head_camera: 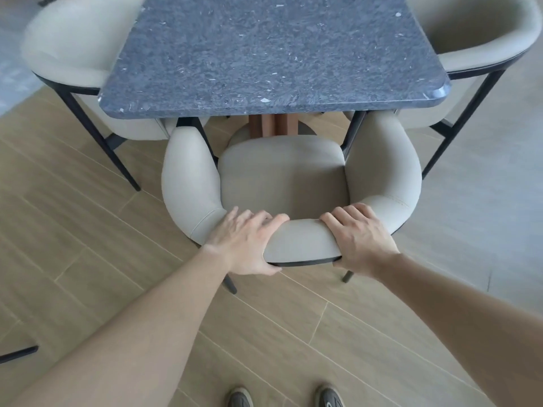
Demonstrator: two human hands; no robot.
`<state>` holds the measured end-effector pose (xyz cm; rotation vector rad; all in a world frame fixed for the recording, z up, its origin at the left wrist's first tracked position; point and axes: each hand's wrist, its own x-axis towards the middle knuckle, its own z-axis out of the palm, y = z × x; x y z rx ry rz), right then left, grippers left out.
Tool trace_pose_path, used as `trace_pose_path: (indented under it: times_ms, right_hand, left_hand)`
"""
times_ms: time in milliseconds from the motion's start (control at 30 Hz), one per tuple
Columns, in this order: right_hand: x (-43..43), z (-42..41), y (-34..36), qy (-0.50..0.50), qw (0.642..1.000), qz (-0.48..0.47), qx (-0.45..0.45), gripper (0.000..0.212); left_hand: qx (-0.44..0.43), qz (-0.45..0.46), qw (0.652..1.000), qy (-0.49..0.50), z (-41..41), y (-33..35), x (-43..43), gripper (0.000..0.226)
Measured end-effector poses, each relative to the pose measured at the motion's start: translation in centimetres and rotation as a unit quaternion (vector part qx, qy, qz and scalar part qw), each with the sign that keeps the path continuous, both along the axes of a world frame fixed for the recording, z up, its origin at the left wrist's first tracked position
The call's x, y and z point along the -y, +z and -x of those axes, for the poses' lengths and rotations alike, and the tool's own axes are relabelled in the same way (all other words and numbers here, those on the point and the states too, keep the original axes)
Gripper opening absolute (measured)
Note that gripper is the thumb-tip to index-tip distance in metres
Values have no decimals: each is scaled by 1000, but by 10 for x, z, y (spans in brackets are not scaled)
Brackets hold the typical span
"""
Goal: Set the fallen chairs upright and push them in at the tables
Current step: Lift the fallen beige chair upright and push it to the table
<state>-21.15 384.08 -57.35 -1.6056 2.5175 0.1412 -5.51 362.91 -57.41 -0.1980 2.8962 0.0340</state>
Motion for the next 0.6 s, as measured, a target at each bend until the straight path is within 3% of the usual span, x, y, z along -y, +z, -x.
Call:
trace_pose_path:
  times_ms: [100,267,600]
  right_hand:
    - [1,1,2,-1,1000,-18,-8,77]
    - [5,-14,0,-8,1000,14,1,74]
    - [75,-111,-5,35,999,21,15,75]
  left_hand:
    - [15,-4,1000,12,4,2,2,93]
    - [-33,10,999,11,-10,-1,7,83]
    - [-16,20,999,31,-123,6,70,85]
